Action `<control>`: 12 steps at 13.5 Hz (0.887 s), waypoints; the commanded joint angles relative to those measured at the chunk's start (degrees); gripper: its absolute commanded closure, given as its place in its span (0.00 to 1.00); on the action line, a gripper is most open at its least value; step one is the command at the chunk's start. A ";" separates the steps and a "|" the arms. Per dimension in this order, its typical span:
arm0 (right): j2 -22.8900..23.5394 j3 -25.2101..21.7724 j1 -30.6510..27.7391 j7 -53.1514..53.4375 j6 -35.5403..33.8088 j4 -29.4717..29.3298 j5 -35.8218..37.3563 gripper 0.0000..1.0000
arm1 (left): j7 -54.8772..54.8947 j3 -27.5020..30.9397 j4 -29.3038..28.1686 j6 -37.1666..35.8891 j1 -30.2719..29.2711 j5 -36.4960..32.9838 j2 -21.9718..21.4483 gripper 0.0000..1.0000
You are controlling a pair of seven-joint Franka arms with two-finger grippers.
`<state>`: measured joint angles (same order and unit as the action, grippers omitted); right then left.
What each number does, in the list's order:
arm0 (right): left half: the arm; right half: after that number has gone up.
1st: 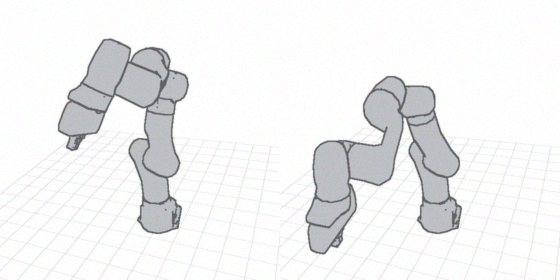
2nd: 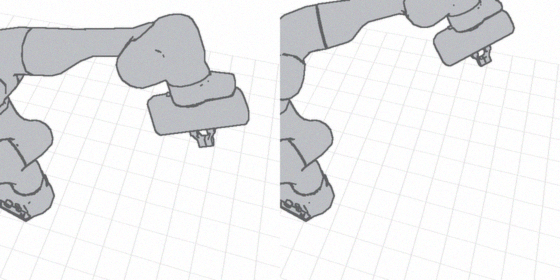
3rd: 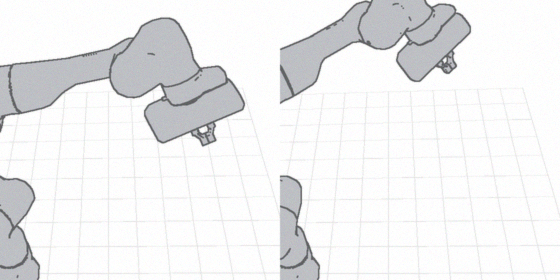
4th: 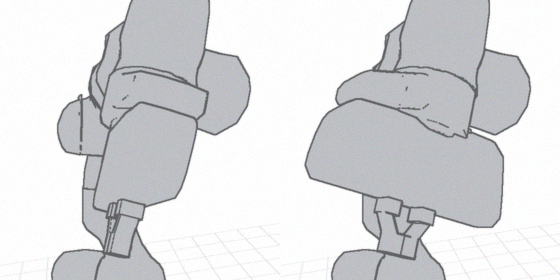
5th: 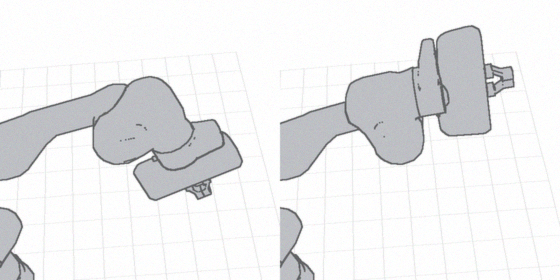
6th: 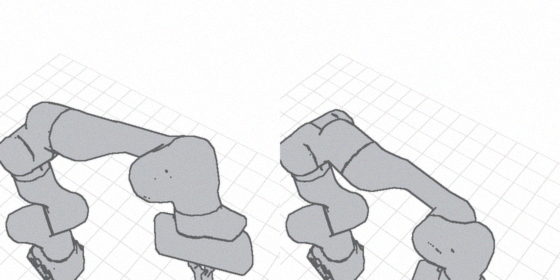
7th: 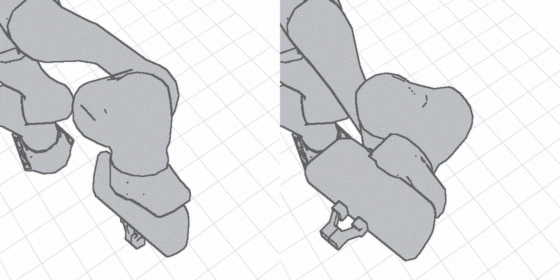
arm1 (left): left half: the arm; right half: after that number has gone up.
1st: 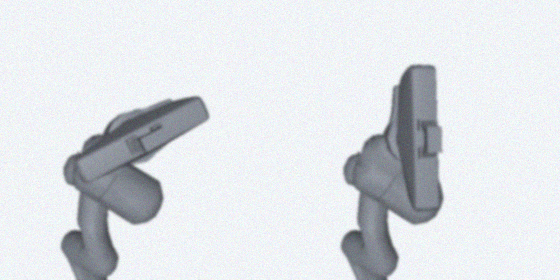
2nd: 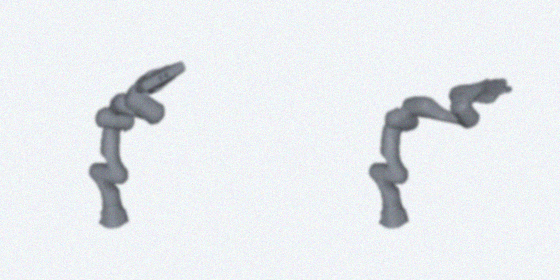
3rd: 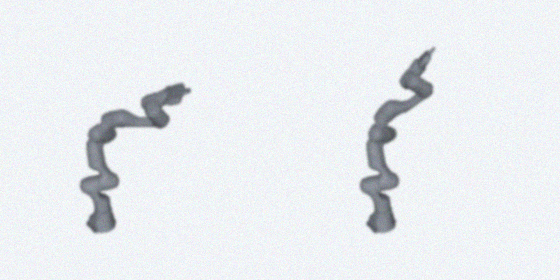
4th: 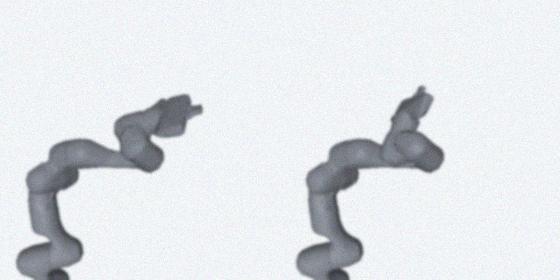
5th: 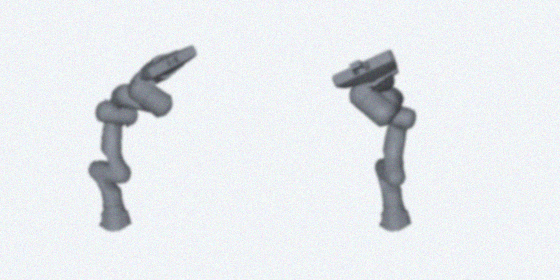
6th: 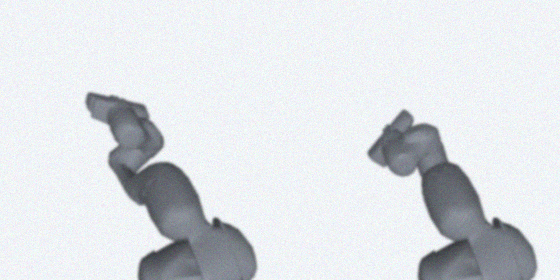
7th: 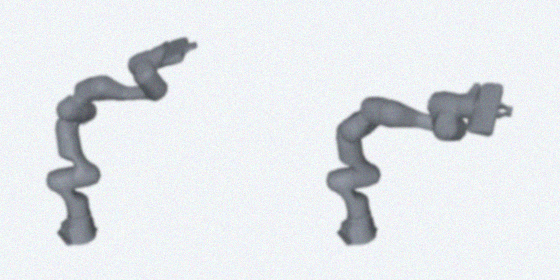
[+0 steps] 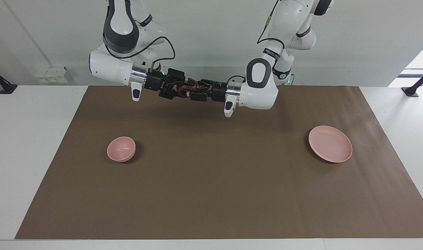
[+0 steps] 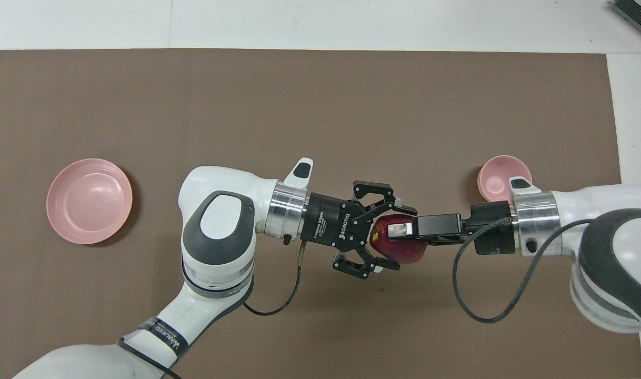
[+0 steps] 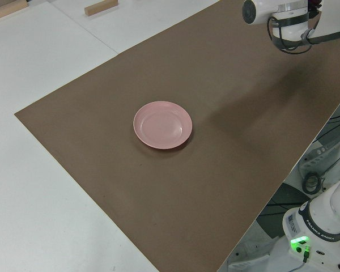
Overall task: Move apple from plate to bowl
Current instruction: 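Open the left gripper while the right gripper pulls the apple away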
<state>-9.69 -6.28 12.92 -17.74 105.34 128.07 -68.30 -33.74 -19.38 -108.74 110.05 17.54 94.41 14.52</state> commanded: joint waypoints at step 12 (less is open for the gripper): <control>7.31 0.04 -6.86 -9.50 3.11 -8.53 32.06 1.00 | -8.37 0.74 0.63 -9.22 -13.22 -37.76 -1.33 0.00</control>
<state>-4.95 -6.65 6.67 -25.78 107.27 122.83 -41.07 -41.48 -18.45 -108.32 104.05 6.73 63.15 14.13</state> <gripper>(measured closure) 0.106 0.000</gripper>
